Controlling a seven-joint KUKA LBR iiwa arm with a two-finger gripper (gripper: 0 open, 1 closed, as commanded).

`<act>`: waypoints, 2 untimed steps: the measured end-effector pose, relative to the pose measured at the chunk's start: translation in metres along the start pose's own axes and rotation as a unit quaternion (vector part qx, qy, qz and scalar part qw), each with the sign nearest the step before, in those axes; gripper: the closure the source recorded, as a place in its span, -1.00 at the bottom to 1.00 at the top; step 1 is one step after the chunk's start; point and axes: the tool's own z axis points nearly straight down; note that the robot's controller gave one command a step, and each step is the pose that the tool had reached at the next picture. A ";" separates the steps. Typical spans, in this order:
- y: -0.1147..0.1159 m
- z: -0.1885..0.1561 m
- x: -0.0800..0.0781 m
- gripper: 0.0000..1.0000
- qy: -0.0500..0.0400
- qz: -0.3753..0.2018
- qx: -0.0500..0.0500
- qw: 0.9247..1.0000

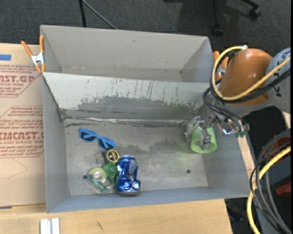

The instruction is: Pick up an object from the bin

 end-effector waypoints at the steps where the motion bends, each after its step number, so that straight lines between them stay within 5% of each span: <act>1: -0.006 0.057 -0.004 1.00 -0.001 -0.261 -0.015 0.965; 2: 0.008 0.033 -0.011 1.00 0.000 -0.239 -0.002 0.971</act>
Offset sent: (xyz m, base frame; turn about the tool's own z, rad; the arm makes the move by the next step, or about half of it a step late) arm 0.0026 -0.0214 -0.0631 -0.5262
